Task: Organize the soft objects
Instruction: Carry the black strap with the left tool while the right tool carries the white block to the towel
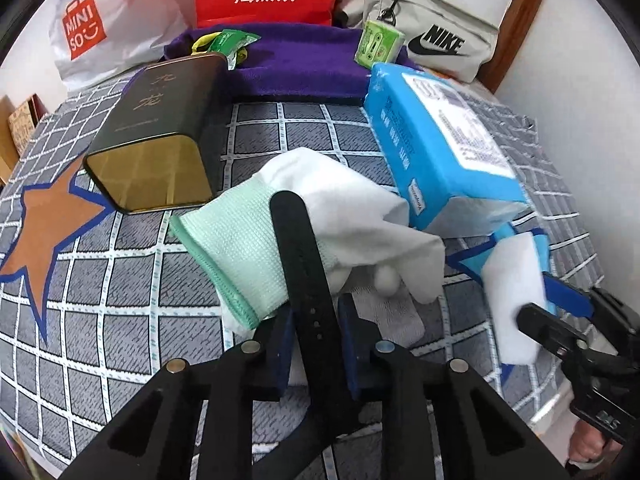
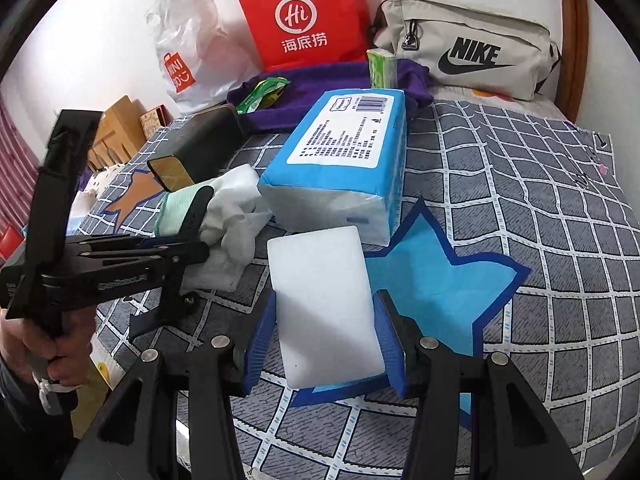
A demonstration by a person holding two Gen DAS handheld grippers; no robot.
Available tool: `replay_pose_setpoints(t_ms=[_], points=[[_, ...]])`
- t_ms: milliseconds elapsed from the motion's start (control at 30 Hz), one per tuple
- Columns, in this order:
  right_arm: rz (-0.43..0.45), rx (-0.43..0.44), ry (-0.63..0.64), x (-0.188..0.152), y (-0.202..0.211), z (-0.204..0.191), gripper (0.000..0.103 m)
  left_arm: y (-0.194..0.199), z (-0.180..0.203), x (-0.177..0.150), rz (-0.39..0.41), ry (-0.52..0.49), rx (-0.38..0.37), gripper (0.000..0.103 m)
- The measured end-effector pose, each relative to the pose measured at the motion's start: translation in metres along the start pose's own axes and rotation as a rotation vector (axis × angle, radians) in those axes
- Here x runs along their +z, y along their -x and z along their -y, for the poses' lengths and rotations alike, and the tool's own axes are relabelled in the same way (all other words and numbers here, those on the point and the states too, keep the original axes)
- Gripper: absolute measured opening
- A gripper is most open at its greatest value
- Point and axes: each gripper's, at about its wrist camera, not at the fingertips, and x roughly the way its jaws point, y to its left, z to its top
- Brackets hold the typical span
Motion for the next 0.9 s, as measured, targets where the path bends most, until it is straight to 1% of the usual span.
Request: replay_pose_setpoints(t_ms=[33, 200, 300, 433, 633, 800, 900], points=[[0.0, -0.001, 0.0, 0.0, 0.0, 0.0, 0.049, 0.003, -0.001, 0.0, 0.006, 0.0, -0.013, 0.018], [-0.004, -0.008, 0.001, 0.0, -0.002, -0.003, 0.049, 0.02, -0.01, -0.003, 0.024, 0.016, -0.063, 0.017], [-0.009, -0.02, 0.0, -0.001, -0.004, -0.005, 0.049, 0.026, -0.014, -0.005, 0.036, 0.022, -0.061, 0.017], [-0.003, -0.008, -0.011, 0.002, 0.003, -0.007, 0.048, 0.037, -0.022, -0.007, 0.052, 0.045, -0.092, 0.017], [0.029, -0.006, 0.004, 0.013, 0.019, -0.017, 0.048, 0.056, -0.031, -0.004, 0.088, 0.057, -0.098, 0.017], [0.059, -0.005, 0.011, 0.031, 0.029, -0.024, 0.048, 0.073, -0.037, 0.006, 0.125, 0.071, -0.101, 0.017], [0.082, -0.001, 0.02, 0.043, 0.037, -0.028, 0.048, 0.082, -0.041, 0.013, 0.15, 0.072, -0.089, 0.017]])
